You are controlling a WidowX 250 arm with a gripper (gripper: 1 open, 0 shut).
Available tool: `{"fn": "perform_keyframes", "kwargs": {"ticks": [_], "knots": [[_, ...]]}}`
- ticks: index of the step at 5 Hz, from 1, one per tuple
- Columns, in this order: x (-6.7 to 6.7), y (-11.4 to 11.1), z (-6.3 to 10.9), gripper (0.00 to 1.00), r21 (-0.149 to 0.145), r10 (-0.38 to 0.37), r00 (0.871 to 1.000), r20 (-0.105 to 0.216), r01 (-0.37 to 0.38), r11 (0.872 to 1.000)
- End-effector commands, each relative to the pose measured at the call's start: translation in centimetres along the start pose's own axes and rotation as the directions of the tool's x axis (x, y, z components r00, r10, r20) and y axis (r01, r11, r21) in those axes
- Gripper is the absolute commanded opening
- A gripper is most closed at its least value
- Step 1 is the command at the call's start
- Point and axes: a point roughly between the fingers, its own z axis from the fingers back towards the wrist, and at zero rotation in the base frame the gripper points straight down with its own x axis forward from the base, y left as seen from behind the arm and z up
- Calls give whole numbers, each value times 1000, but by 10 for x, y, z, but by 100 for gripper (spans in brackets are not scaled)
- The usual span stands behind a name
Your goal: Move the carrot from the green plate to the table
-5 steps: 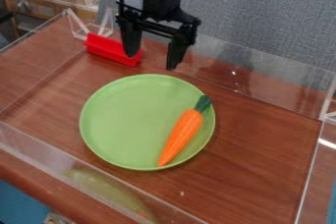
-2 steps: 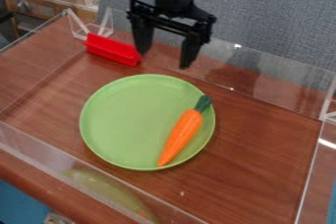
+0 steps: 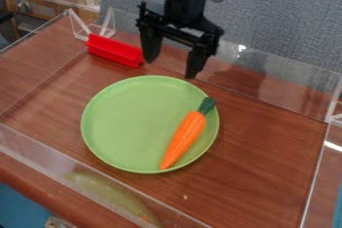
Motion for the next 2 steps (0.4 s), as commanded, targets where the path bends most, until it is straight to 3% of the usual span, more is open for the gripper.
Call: {"fn": "perform_keyframes", "kwargs": {"ticks": [1,2], "knots": [[13,19,14,100,7,59,997,48,-60,998],[14,27,20,100,6,95,995,39,-96,995]]}}
